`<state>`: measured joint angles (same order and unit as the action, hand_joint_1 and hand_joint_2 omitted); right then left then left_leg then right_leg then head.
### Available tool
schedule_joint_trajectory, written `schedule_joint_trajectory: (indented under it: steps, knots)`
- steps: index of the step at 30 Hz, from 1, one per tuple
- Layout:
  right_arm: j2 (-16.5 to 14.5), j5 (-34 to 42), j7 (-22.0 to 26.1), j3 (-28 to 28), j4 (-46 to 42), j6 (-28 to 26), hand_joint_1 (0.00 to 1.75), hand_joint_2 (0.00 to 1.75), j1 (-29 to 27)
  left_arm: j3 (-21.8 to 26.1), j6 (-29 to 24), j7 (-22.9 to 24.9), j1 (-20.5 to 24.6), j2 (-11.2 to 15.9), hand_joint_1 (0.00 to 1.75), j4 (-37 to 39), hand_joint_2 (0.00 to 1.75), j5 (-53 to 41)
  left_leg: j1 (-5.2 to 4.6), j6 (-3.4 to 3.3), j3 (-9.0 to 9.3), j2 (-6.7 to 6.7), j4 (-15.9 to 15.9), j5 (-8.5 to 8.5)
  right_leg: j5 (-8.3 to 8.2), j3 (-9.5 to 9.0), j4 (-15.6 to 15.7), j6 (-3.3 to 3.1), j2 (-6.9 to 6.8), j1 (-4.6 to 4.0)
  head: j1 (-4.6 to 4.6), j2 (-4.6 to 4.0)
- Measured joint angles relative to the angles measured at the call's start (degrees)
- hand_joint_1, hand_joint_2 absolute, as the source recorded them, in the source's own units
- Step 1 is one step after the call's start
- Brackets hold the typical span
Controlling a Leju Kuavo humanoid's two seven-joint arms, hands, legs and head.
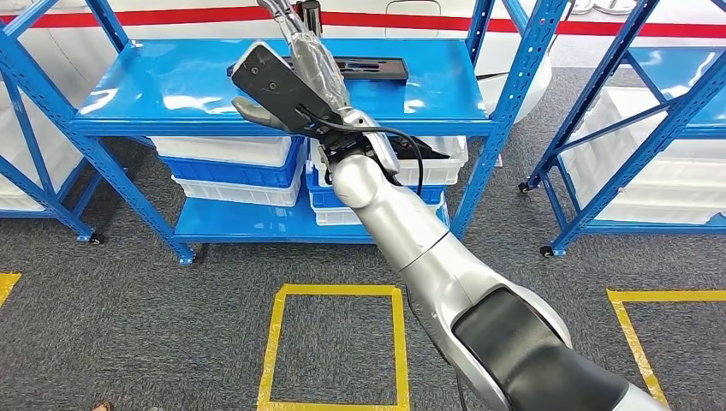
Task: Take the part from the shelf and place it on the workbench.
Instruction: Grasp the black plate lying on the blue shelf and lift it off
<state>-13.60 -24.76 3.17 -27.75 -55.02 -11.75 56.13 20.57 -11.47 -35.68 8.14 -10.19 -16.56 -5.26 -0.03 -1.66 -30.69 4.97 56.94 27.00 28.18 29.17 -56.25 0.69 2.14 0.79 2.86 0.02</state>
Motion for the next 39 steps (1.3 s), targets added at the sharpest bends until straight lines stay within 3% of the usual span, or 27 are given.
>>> schedule_joint_trajectory:
  steps: [6, 9, 11, 13, 14, 15, 16, 18, 20, 22, 23, 29, 31, 32, 33, 35, 36, 37, 39]
  knots:
    - [0.3, 0.0, 0.1, 0.1, 0.1, 0.1, 0.00, 1.75, 0.0, 0.1, 0.0, -0.1, 0.0, 0.0, 0.00, 0.0, 0.00, 0.0, -0.04, -0.23, -0.60, -0.01, 0.5, 0.06, -0.26, 0.34, 0.2, 0.47, 0.08, 0.13, 0.00, 0.00]
    - [0.5, 0.2, 0.7, 0.2, 0.1, 0.1, 0.00, 1.75, 0.2, 0.2, 0.3, -0.5, 0.0, -0.1, 0.00, 0.0, 0.00, 0.1, 0.25, -1.16, -0.22, -0.42, -0.6, -0.46, -0.01, 1.05, -0.5, 0.81, -0.18, -0.04, 0.04, 0.00]
    - [1.0, 0.7, 1.5, 0.4, 0.3, 0.1, 0.00, 1.75, 0.5, 0.3, 0.6, -1.0, -0.2, -0.2, 0.00, 0.0, 0.00, 0.2, 0.52, -1.65, 0.17, -0.82, -1.4, -0.84, 1.80, 4.13, -5.7, 0.57, -0.92, -0.16, 0.09, 0.00]
    - [1.7, 1.4, 2.3, 0.5, 0.6, 0.1, 0.00, 1.75, 0.4, 0.3, 0.8, -1.4, -0.4, -0.3, 0.00, 0.0, 0.00, 0.3, 0.50, -1.81, 0.18, -1.04, -1.4, -0.76, 3.99, 9.27, -14.0, 0.42, -1.27, -0.14, 0.10, 0.00]
    - [2.1, 1.8, 2.7, 0.6, 0.9, 0.1, 0.00, 1.75, 0.2, 0.3, 1.0, -1.6, -0.6, -0.3, 0.00, 0.1, 0.00, 0.4, 0.50, -1.82, 0.25, -1.10, -1.4, -0.63, 4.24, 11.34, -16.9, 0.60, -1.31, -0.12, 0.11, 0.00]
    - [2.4, 2.2, 3.2, 0.7, 1.2, 0.1, 0.00, 1.75, 0.1, 0.3, 1.1, -1.8, -0.7, -0.3, 0.00, 0.1, 0.00, 0.6, 0.50, -1.78, 0.38, -1.11, -1.3, -0.41, 3.52, 12.31, -17.4, 0.98, -1.33, -0.09, 0.12, 0.00]
    - [2.7, 2.5, 3.6, 0.7, 1.4, 0.0, 0.00, 1.75, 0.0, 0.3, 1.2, -1.9, -0.9, -0.4, 0.00, 0.1, 0.00, 0.8, 0.50, -1.67, 0.63, -1.08, -1.3, -0.11, 1.83, 12.05, -15.4, 1.51, -1.34, -0.01, 0.13, 0.00]
    - [3.1, 3.3, 4.3, 0.7, 1.9, -0.1, 0.00, 1.75, 0.0, 0.4, 1.3, -2.2, -1.1, -0.5, 0.00, 0.1, 0.00, 1.3, 0.41, -1.21, 1.18, -1.03, -1.0, 0.88, -2.49, 8.92, -7.0, 2.39, -1.32, 0.26, 0.14, 0.00]
    - [3.2, 4.0, 4.7, 0.6, 2.3, -0.4, 0.00, 1.75, 0.1, 0.7, 1.6, -2.5, -1.1, -0.5, 0.00, 0.2, 0.00, 1.8, 0.26, -0.58, 1.41, -0.93, -0.6, 1.97, -4.35, 6.47, -1.4, 1.93, -1.26, 0.37, 0.12, 0.00]
    - [3.3, 4.3, 4.8, 0.6, 2.5, -0.7, 0.00, 1.75, 0.1, 0.9, 1.9, -2.7, -1.2, -0.5, 0.00, 0.2, 0.00, 2.1, 0.23, -0.21, 1.39, -0.85, -0.6, 2.49, -4.04, 6.12, -0.9, 1.05, -1.24, 0.24, 0.10, 0.00]
    - [3.4, 4.3, 4.8, 0.6, 2.5, -0.8, 0.00, 1.75, 0.1, 0.9, 2.0, -2.7, -1.2, -0.5, 0.00, 0.2, 0.00, 2.2, 0.25, -0.14, 1.41, -0.85, -0.6, 2.55, -3.96, 6.12, -0.9, 0.90, -1.25, 0.18, 0.11, 0.00]
    - [3.4, 4.4, 4.8, 0.6, 2.6, -0.8, 0.00, 1.75, 0.1, 1.0, 2.1, -2.7, -1.2, -0.5, 0.00, 0.2, 0.00, 2.2, 0.29, -0.08, 1.46, -0.84, -0.6, 2.59, -3.89, 6.12, -0.9, 0.78, -1.25, 0.12, 0.09, 0.00]
    - [3.4, 4.9, 4.9, 0.6, 2.8, -1.4, 0.00, 1.75, 0.3, 1.2, 2.4, -2.8, -1.2, -0.4, 0.00, 0.1, 0.00, 2.3, 0.45, 0.55, 1.07, -2.06, 0.6, 3.19, -3.29, 5.41, -0.8, -0.11, -1.29, 0.36, 0.02, 0.00]
    - [3.4, 5.3, 5.1, 0.5, 3.0, -1.9, 0.00, 1.75, 0.3, 1.3, 2.6, -2.8, -1.1, -0.4, 0.00, 0.1, 0.00, 2.6, 0.60, 1.13, -1.59, -3.07, 5.0, 4.42, -2.49, 4.51, -0.8, -0.67, -1.42, 0.48, -0.03, 0.00]
    - [3.5, 5.8, 5.4, 0.5, 3.5, -2.4, 0.00, 1.75, 0.3, 1.5, 2.9, -2.8, -1.2, -0.3, 0.00, 0.2, 0.00, 3.0, 0.71, 1.48, -5.16, -4.08, 8.1, 2.97, -0.91, 2.57, -0.7, -1.13, -1.58, 0.63, -0.09, 0.00]
    - [3.7, 6.6, 6.0, 0.3, 4.6, -3.2, 0.00, 1.75, -0.2, 1.8, 3.3, -2.8, -1.3, -0.1, 0.00, 0.7, 0.00, 3.8, -0.04, 0.22, -9.46, -5.34, 7.4, -2.29, 2.62, -2.50, 0.8, -0.60, -2.03, 0.42, -0.27, -0.01]
    - [3.8, 6.8, 6.2, 0.3, 5.0, -3.5, 0.00, 1.75, -0.4, 2.0, 3.3, -2.8, -1.4, 0.0, 0.00, 0.9, 0.00, 4.1, -0.49, -0.77, -8.87, -5.62, 3.1, -5.49, 3.66, -4.63, 1.4, 0.07, -2.17, 0.21, -0.32, -0.01]
    - [3.9, 7.0, 6.4, 0.2, 5.2, -3.8, 0.00, 1.75, -0.5, 2.1, 3.4, -2.8, -1.4, 0.1, 0.00, 1.0, 0.00, 4.2, -0.81, -1.62, -6.95, -5.76, -0.3, -6.00, 3.80, -5.39, 1.6, 0.87, -2.31, -0.05, -0.37, 0.00]
    - [4.0, 7.0, 6.6, 0.1, 5.3, -3.9, 0.00, 1.75, -0.7, 2.1, 3.4, -2.8, -1.4, -0.1, 0.00, 1.0, 0.00, 4.2, -0.75, -2.08, -4.53, -5.32, -2.4, -4.91, 2.58, -3.29, -2.9, 1.34, -2.28, -0.40, -0.33, 0.00]
